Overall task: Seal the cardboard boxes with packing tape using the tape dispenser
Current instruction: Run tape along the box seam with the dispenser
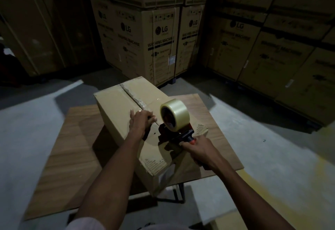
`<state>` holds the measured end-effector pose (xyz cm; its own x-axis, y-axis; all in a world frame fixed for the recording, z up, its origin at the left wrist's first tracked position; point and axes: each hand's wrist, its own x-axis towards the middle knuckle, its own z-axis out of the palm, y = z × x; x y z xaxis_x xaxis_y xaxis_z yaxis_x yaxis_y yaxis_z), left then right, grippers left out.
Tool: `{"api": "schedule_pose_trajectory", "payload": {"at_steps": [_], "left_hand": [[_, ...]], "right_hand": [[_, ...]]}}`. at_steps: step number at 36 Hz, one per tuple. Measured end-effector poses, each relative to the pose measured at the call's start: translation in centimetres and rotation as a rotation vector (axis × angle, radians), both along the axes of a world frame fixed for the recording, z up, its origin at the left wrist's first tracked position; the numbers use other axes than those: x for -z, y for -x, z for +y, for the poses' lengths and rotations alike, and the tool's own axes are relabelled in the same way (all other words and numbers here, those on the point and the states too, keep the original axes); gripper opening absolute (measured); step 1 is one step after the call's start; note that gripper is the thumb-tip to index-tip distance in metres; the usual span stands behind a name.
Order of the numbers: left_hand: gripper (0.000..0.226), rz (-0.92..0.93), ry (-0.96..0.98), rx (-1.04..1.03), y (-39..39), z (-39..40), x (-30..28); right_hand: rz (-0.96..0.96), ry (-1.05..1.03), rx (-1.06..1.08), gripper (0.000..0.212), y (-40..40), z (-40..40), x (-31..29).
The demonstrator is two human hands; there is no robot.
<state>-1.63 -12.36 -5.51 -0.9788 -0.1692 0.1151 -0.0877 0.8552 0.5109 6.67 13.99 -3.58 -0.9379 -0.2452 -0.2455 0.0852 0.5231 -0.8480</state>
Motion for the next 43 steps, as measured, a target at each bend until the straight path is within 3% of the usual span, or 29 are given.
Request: {"api": "schedule_pose_trajectory", "payload": {"at_steps": [8,13,32,39,43], "left_hand": [[0.025,-0.003,0.059,0.034,-0.7,1.3,-0.2],[0.020,0.023,-0.174,0.041,-1.9,1.8,-0.1],[0.032,-0.063,0.064,-0.002,-3.1,3.4,-0.4],[0.029,0.001,0.090,-0.001,-3.5,4.0,-0.3],[0.025,0.006,0.072,0.014,-3.7,4.6,-0.4]], "right_hand": [[0.010,0.049,0.088,0.031,-1.5,0.9,2.1],[-0.035,0.082,0.151,0.027,-1.5,0.9,2.9],[0.009,-0.036,0.015,0.029,-2.5,2.5,0.5],[0.019,-0.095,0.068,0.047,-4.5,3.2,0.7],[-0.012,-0.056,0.092,0.037,-4.7,3.2,1.0]]}}
